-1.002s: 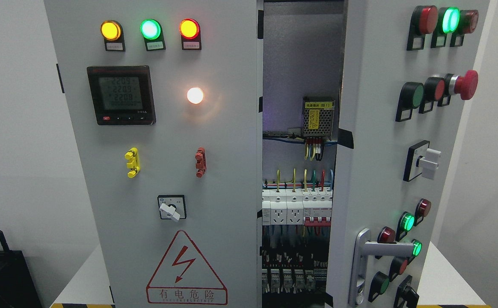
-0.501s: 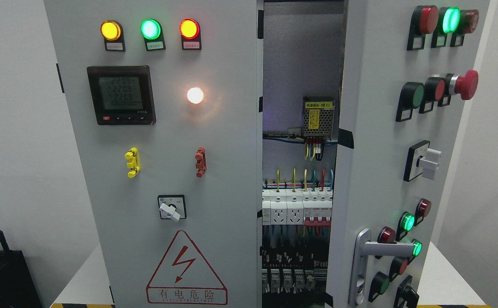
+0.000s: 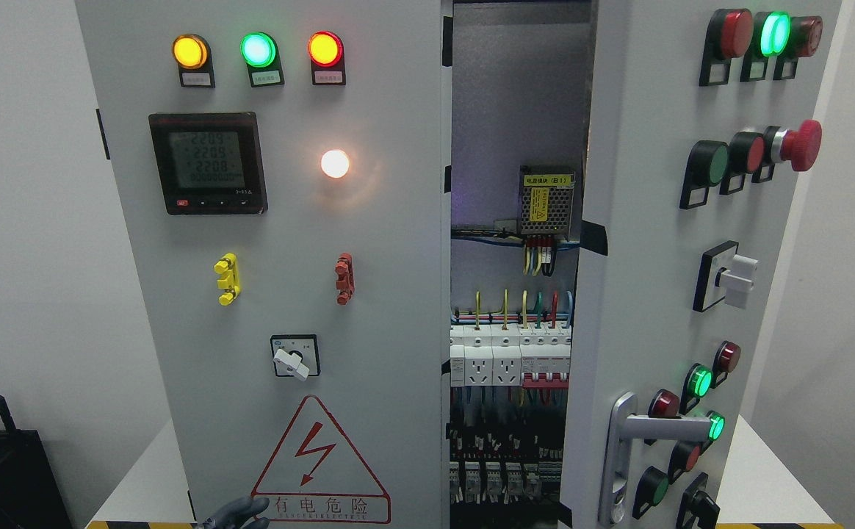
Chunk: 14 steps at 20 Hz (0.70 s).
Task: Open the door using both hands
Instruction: 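Raise the left hand toward the gap beside the ajar door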
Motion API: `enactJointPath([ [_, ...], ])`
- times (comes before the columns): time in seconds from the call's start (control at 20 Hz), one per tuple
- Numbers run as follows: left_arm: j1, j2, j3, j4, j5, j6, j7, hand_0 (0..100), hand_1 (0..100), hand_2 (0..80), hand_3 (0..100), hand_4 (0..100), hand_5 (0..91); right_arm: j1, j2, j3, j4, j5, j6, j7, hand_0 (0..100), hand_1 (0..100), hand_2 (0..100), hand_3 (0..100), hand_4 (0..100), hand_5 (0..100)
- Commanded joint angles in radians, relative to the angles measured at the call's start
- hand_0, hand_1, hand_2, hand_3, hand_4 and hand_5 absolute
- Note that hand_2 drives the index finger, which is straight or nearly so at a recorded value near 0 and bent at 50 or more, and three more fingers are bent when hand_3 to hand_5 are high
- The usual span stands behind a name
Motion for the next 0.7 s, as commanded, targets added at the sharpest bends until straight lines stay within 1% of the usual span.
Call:
enactJointPath([
  [0.0, -0.075, 0.209, -0.053, -0.052, 0.112, -0.001, 0.0, 0, 0, 0.0, 0, 4, 0.0, 0.0, 0.001, 0.001, -0.001, 0.0, 0.001, 0.0, 0, 0, 0, 0, 0, 0],
  [0.15, -0.078, 0.266, -0.053, -0.067, 0.148, -0.002, -0.002, 0, 0, 0.0, 0, 4, 0.0, 0.0, 0.001, -0.001, 0.001, 0.0, 0.001, 0.0, 0, 0, 0, 0, 0, 0],
  [0.3, -0.101, 0.298, -0.059, -0.084, 0.194, 0.001, -0.003, 0, 0, 0.0, 0, 4, 0.0, 0.0, -0.001, 0.001, -0.001, 0.0, 0.001, 0.0, 0, 0, 0, 0, 0, 0],
  [0.4, -0.142, 0.333, -0.091, -0.093, 0.236, 0.001, -0.003, 0, 0, 0.0, 0, 4, 0.0, 0.0, 0.001, -0.001, 0.001, 0.0, 0.001, 0.0, 0, 0, 0, 0, 0, 0],
  [0.5, -0.209, 0.365, -0.147, -0.095, 0.279, 0.001, -0.003, 0, 0, 0.0, 0, 4, 0.0, 0.0, -0.001, 0.001, 0.001, 0.0, 0.001, 0.0, 0, 0, 0, 0, 0, 0],
  [0.55, -0.235, 0.373, -0.167, -0.095, 0.294, 0.001, -0.003, 0, 0, 0.0, 0, 4, 0.0, 0.0, 0.001, 0.001, -0.001, 0.0, 0.001, 0.0, 0, 0, 0, 0, 0, 0],
  [0.65, -0.269, 0.376, -0.189, -0.095, 0.303, 0.002, -0.005, 0, 0, 0.0, 0, 4, 0.0, 0.0, -0.001, -0.001, -0.001, 0.0, 0.001, 0.0, 0, 0, 0, 0, 0, 0],
])
